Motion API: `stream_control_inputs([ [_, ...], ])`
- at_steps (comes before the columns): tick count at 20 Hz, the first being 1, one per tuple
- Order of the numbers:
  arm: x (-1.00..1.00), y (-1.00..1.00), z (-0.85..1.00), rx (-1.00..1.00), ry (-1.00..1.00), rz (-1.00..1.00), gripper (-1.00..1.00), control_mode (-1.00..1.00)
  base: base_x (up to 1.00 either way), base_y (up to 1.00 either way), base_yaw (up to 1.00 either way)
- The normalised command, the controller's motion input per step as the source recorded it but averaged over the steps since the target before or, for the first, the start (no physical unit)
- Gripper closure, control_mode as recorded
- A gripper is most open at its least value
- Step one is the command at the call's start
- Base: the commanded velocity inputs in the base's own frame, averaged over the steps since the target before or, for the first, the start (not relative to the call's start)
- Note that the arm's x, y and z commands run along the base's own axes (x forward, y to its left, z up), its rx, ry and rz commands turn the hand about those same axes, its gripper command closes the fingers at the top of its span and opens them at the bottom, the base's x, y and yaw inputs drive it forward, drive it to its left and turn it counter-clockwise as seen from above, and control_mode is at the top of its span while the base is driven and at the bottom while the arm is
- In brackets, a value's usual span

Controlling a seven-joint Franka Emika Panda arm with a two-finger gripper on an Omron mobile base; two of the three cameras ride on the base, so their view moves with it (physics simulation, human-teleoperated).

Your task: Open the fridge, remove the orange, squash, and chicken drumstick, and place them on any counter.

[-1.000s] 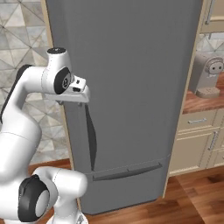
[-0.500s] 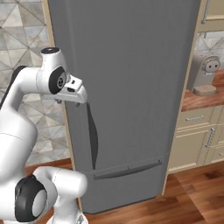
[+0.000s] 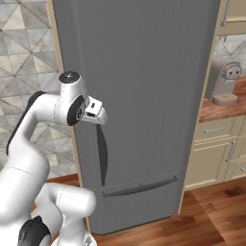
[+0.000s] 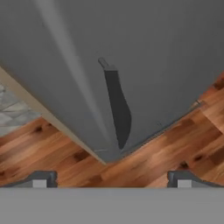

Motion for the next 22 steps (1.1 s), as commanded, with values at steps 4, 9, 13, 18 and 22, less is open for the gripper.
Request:
stream_control_inputs([
  [4,0.4,-0.2,-0.5,0.09,0.0,0.14,-1.0,-1.0,0.0,0.0,0.0],
  [9,0.71,0.0,-0.29,0.11,0.01,0.15,-1.0,-1.0,0.0,0.0,0.0],
  [13,0.69,0.0,-0.16,0.12,0.0,0.11,-1.0,-1.0,0.0,0.0,0.0],
  [18,0.52,0.0,-0.18,0.09,0.0,0.09,-1.0,-1.0,0.0,0.0,0.0],
  [22,0.38,0.02,-0.22,0.07,0.0,0.09,-1.0,-1.0,0.0,0.0,0.0],
])
